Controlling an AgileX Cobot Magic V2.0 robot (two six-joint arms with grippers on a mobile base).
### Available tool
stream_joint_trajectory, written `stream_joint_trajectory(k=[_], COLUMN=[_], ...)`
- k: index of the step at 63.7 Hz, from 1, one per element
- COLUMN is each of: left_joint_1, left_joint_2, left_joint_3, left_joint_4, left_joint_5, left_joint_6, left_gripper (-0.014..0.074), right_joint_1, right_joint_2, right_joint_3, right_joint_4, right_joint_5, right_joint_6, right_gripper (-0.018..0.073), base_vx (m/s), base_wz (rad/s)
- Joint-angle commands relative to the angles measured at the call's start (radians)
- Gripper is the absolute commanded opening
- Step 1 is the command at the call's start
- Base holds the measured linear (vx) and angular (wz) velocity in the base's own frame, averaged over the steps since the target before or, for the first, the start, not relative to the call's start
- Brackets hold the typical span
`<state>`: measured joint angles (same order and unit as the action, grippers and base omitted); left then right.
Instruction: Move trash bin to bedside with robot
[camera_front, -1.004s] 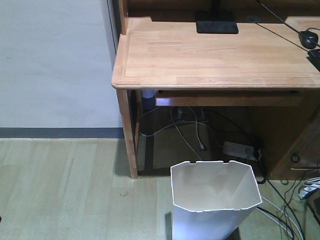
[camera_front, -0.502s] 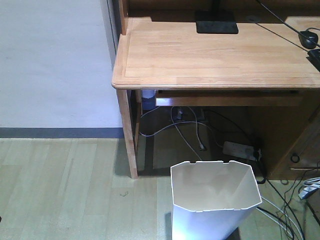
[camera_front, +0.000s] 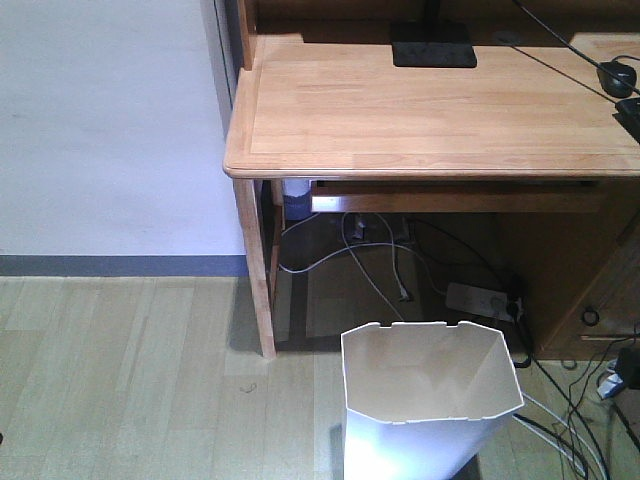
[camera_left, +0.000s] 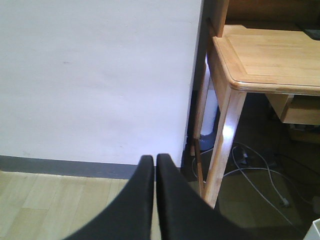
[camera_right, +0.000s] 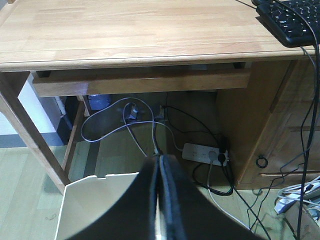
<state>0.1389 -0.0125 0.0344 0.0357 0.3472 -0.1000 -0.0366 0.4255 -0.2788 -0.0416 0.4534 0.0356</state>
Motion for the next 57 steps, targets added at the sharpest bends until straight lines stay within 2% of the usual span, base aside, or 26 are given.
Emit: stream_joint_trajectory(k=[1,9,18,44,50,57], left_joint_1=[-0.003,-0.003,-0.003,-0.003,-0.003,-0.003], left_joint_2=[-0.014,-0.014,-0.014,-0.014,-0.014,-0.014], left_joint_3=[0.003,0.003,0.003,0.003,0.003,0.003], left_joint_4=[-0.002,-0.002,-0.002,-0.002,-0.002,-0.002], left_joint_5=[-0.066,-0.066,-0.066,-0.066,-0.066,-0.066], left_joint_6=[-0.004,-0.004,-0.004,-0.004,-0.004,-0.004], left_gripper=[-0.0006,-0.0006,-0.0006,-0.0006,-0.0006,-0.0006], right_joint_1=[-0.001,-0.001,-0.001,-0.001,-0.001,-0.001], right_joint_2=[0.012,0.012,0.012,0.012,0.012,0.009], right_joint_3=[-0.034,-0.034,-0.034,-0.034,-0.034,-0.054], right_joint_4=[-0.011,-0.011,-0.011,-0.007,-0.006,0.048], right_joint_5=[-0.074,-0.066,-0.066,-0.057,-0.057,-0.046], right_joint_6=[-0.006,-0.006,-0.006,-0.003,0.0,0.03], right_gripper=[0.0001,0.0029,0.0112,0.0552,0.0589,0.0586], base_vx=[0.0,0.0,0.0,0.0,0.0,0.0], base_wz=[0.0,0.0,0.0,0.0,0.0,0.0])
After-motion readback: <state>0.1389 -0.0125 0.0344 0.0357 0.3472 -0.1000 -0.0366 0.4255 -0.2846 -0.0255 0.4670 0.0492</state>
